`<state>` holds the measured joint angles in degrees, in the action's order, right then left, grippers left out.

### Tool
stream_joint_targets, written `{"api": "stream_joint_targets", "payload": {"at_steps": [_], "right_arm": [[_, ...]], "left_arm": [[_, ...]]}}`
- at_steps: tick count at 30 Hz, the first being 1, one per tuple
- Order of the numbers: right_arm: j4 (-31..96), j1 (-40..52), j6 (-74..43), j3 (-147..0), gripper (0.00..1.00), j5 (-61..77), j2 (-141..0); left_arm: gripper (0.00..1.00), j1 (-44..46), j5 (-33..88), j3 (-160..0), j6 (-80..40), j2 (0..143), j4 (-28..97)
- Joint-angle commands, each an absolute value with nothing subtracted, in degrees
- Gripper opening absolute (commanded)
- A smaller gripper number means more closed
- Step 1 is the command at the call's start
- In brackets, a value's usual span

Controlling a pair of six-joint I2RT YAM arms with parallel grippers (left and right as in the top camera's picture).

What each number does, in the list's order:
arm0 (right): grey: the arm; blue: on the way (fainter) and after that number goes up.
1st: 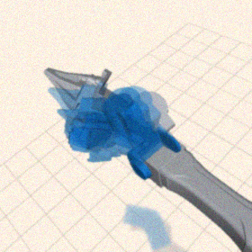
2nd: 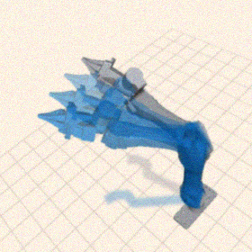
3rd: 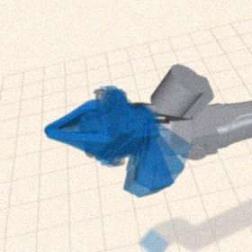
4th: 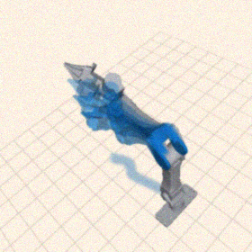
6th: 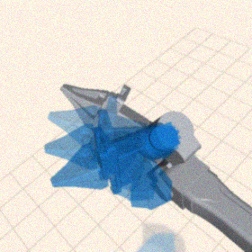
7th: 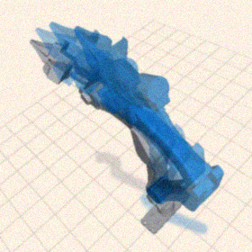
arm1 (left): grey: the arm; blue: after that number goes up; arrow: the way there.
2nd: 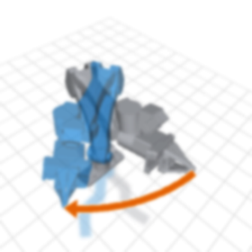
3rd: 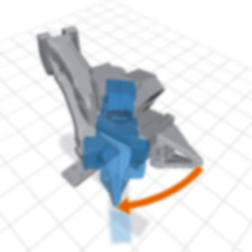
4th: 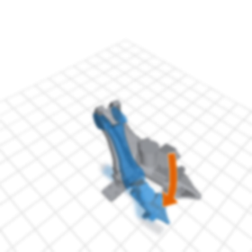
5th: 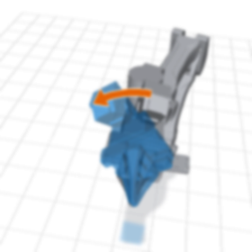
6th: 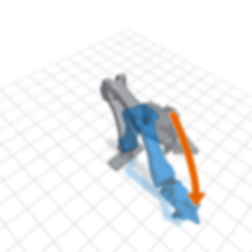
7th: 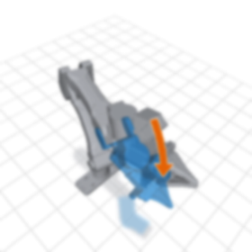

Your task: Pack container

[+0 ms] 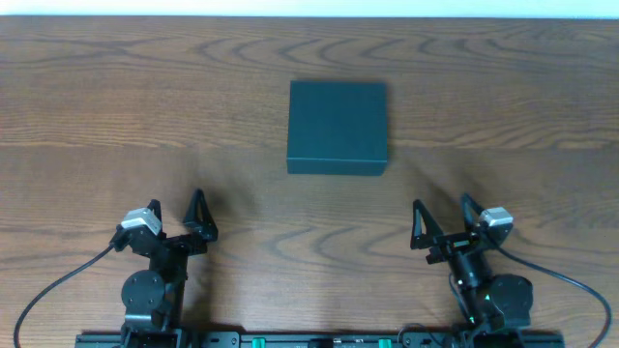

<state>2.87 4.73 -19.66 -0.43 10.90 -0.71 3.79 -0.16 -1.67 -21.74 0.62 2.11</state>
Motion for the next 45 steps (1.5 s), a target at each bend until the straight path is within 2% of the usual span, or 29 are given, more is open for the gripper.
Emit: {"api": "stream_joint_targets", "payload": {"at_steps": [1,3,5,14,25,45], "right_arm": [[3.2,4.1,-5.9,-0.3,0.99,11.0,-0.3],[3.2,4.1,1.9,-0.3,0.99,11.0,-0.3],[3.2,4.1,4.0,-0.3,0.99,11.0,-0.3],[3.2,4.1,8.4,-0.3,0.99,10.9,-0.3],[3.7,4.1,8.4,-0.3,0.99,5.3,-0.3],[3.7,4.1,8.4,-0.3,0.99,5.2,-0.3]], "left_arm": [[0.95,3.4,1.0,-0.3,-6.0,0.3,4.4],[0.95,3.4,1.1,-0.3,5.1,0.3,4.4],[0.95,3.4,1.0,-0.3,8.4,0.3,4.4],[0.95,3.4,1.1,-0.3,8.4,0.3,4.4],[0.96,3.4,1.1,-0.3,8.4,0.3,4.4],[0.95,3.4,1.1,-0.3,8.4,0.3,4.4]]}}
